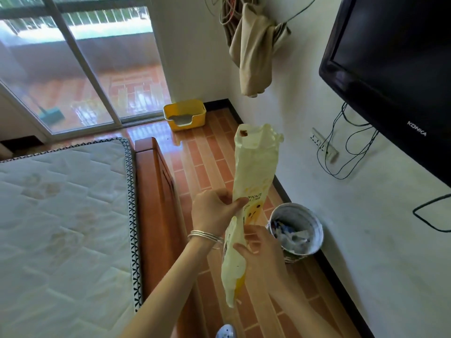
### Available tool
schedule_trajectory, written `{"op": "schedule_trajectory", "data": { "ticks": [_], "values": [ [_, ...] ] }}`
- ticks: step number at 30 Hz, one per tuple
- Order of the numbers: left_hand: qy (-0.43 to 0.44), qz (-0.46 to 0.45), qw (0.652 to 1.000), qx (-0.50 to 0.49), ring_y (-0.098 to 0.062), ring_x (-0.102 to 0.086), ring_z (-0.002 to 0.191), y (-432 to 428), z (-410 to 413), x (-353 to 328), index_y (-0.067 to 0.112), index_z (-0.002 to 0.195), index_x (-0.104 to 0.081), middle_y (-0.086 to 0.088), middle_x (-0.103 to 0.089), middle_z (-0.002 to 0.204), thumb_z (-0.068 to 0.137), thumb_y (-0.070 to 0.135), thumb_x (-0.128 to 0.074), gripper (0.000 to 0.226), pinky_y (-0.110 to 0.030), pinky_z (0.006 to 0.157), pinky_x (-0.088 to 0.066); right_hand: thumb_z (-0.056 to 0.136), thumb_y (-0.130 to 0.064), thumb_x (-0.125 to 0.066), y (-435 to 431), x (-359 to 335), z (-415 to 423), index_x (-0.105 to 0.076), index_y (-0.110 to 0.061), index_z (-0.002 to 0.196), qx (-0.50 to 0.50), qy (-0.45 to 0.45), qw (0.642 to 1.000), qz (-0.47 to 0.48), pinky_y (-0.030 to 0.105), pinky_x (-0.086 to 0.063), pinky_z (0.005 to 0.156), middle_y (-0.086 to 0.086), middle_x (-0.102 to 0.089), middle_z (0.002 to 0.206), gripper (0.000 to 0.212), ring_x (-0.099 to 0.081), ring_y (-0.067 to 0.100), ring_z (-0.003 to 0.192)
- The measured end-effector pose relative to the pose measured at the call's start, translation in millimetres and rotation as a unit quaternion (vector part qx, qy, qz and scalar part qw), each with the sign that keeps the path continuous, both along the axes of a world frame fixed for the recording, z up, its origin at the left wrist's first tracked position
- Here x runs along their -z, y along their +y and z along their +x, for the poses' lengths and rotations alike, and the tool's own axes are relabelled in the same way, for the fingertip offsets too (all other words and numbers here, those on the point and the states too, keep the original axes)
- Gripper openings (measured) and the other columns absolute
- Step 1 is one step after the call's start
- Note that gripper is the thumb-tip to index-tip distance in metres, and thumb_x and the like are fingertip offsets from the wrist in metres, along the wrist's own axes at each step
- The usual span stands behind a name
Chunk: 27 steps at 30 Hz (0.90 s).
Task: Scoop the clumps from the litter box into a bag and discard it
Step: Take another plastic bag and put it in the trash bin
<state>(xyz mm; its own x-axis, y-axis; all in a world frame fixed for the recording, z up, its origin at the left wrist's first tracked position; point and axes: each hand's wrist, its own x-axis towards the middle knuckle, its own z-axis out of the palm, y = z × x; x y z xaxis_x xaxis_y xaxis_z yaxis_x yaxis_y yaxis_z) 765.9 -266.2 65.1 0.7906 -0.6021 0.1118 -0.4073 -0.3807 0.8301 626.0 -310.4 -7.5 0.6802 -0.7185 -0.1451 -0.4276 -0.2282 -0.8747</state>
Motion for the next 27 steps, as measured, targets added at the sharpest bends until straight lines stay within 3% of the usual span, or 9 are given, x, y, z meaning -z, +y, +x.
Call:
{"op": "schedule_trajectory", "data": {
  "ticks": [4,7,10,15,17,20,24,27],
  "values": [
    [-0.015,0.007,1.000,0.003,-0.015,-0.062,0.054,-14.0,17.9,-4.0,0.021,0.060,-0.070,0.003,-0.064,0.054,0.066,0.042,-0.079,0.024,-0.040,0.058,-0.052,0.081,-0.026,-0.068,-16.4,-6.0,23.1,-0.062,-0.029,0.084,0.018,-0.007,0.999,-0.032,0.024,-0.050,0.072,-0.011,-0.067,0.080,0.007,-0.062,0.000,0.078],
    [-0.006,0.004,1.000,-0.013,-0.014,-0.062,0.054,-29.8,35.8,-0.7,0.022,0.058,-0.068,0.003,-0.064,0.053,0.062,0.055,-0.072,0.033,-0.040,0.058,-0.053,0.080,-0.020,-0.070,-35.0,-8.8,42.6,-0.060,-0.027,0.079,0.024,-0.018,0.999,-0.036,0.021,-0.047,0.068,-0.009,-0.067,0.075,0.012,-0.061,0.003,0.074],
    [-0.007,0.012,0.999,-0.050,-0.015,-0.061,0.054,-52.0,55.6,-1.7,0.015,0.057,-0.066,0.000,-0.063,0.052,0.059,0.067,-0.058,0.052,-0.042,0.060,-0.051,0.078,-0.022,-0.071,-56.1,-9.6,65.9,-0.055,-0.031,0.076,0.019,-0.028,0.999,-0.036,0.028,-0.051,0.069,-0.010,-0.065,0.074,0.019,-0.061,0.007,0.073],
    [0.020,0.001,0.996,-0.089,-0.008,-0.062,0.058,-93.6,80.7,-13.3,0.023,0.060,-0.067,0.007,-0.064,0.053,0.066,0.058,-0.065,0.036,-0.038,0.061,-0.053,0.073,-0.034,-0.076,-97.2,-10.6,104.0,-0.054,-0.029,0.085,-0.008,-0.008,1.000,-0.018,0.028,-0.051,0.069,-0.011,-0.065,0.084,0.025,-0.062,0.006,0.079],
    [0.011,0.000,0.997,-0.076,-0.009,-0.062,0.057,-110.0,94.6,-13.8,0.023,0.061,-0.068,0.007,-0.064,0.054,0.065,0.060,-0.063,0.037,-0.039,0.060,-0.053,0.077,-0.026,-0.073,-115.2,-12.3,117.5,-0.057,-0.026,0.080,-0.004,-0.023,0.999,-0.031,0.029,-0.051,0.067,-0.011,-0.065,0.076,0.016,-0.062,0.006,0.072],
    [0.002,-0.032,0.997,-0.067,-0.014,-0.062,0.056,-129.2,120.2,-9.5,0.019,0.058,-0.065,0.004,-0.064,0.054,0.063,0.059,-0.064,0.040,-0.041,0.059,-0.052,0.079,-0.019,-0.072,-143.9,-17.7,135.1,-0.051,-0.032,0.067,-0.005,-0.031,0.997,-0.068,0.027,-0.050,0.063,-0.015,-0.060,0.065,0.027,-0.059,0.002,0.064],
    [-0.036,-0.075,0.996,-0.043,-0.002,-0.058,0.055,-148.2,152.2,-11.4,0.032,0.057,-0.056,0.014,-0.060,0.055,0.069,0.045,-0.074,0.025,-0.017,0.058,-0.047,0.077,-0.020,-0.074,-178.6,-24.1,161.2,-0.053,-0.032,0.065,-0.024,-0.044,0.995,-0.092,0.020,-0.049,0.061,-0.017,-0.061,0.063,0.027,-0.060,0.000,0.068],
    [-0.042,-0.079,0.996,0.007,0.003,-0.062,0.074,-159.5,181.0,-4.7,0.020,0.078,-0.066,0.014,-0.066,0.073,0.075,0.032,-0.076,0.016,-0.006,0.069,-0.044,0.076,-0.019,-0.075,-199.7,-23.6,184.3,-0.062,-0.021,0.069,-0.020,-0.045,0.996,-0.077,0.017,-0.049,0.061,-0.016,-0.064,0.064,0.015,-0.061,-0.001,0.068]
  ]
}}
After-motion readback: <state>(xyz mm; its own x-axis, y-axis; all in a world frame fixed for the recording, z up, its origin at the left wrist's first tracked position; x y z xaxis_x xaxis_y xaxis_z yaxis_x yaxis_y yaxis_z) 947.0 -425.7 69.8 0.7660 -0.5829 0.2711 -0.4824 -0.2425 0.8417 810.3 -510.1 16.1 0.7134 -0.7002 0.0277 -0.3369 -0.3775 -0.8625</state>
